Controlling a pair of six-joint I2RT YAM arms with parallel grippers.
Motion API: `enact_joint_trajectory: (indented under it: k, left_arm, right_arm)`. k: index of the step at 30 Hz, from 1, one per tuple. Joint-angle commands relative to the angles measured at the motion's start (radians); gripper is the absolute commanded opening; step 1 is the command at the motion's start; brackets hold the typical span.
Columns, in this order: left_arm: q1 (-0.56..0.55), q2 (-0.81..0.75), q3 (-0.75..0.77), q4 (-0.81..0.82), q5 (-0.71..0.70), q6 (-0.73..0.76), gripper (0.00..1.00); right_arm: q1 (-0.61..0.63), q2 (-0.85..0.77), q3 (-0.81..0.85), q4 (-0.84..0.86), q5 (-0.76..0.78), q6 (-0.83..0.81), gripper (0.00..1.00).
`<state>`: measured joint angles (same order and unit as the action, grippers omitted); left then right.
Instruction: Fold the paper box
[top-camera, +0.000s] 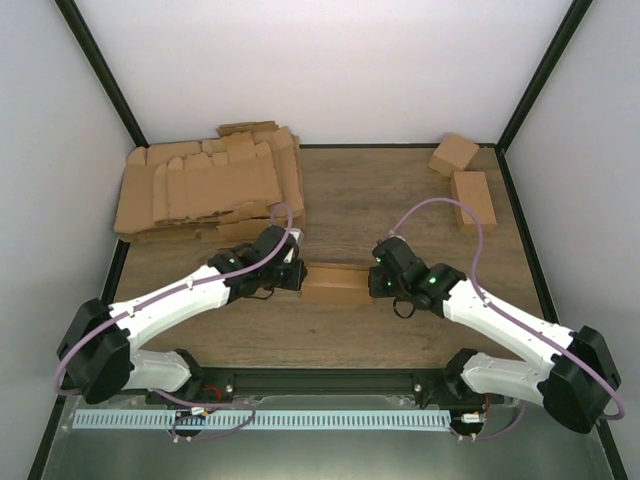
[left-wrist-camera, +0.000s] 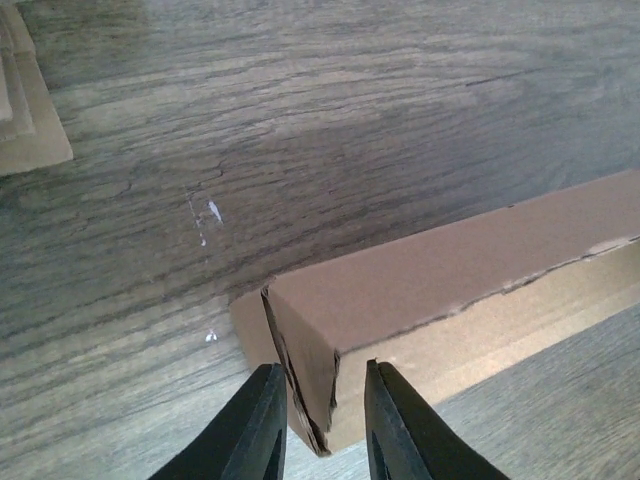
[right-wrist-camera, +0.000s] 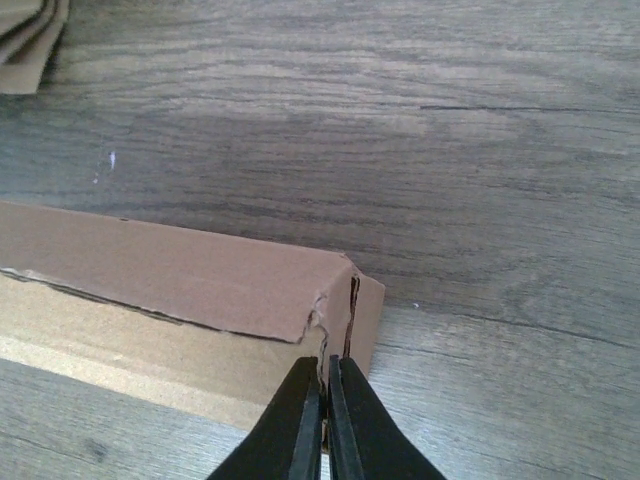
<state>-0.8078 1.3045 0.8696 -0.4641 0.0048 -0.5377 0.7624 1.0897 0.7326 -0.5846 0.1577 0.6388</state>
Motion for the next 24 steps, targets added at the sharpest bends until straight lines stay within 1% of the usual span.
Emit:
enact_joint_trajectory:
  k: [1,5,9,15,20,24]
  left_arm:
    - [-0.007,0.028,0.034,0.003,-0.008,0.023,0.22]
    - [-0.011,0.047,0.038,-0.001,-0.016,0.027,0.10]
    - [-0.021,0.054,0.046,-0.014,-0.041,0.029,0.04]
    - [-0.032,0.061,0.062,-0.039,-0.075,0.028,0.04]
    - [-0.040,0.064,0.062,-0.040,-0.083,0.019,0.04]
    - [-0.045,0.070,0.061,-0.043,-0.087,0.014,0.04]
  right_arm:
    - [0.009,0.032,0.062,-0.093,0.025,-0.016,0.05]
    - [0.011,0.041,0.072,-0.111,0.037,-0.014,0.05]
    - [0.011,0.057,0.092,-0.134,0.047,-0.018,0.04]
    - [0.029,0.075,0.121,-0.158,0.078,-0.020,0.01]
    - [0.066,0.114,0.145,-0.198,0.136,-0.012,0.01]
    - [0.069,0.137,0.156,-0.222,0.161,0.002,0.01]
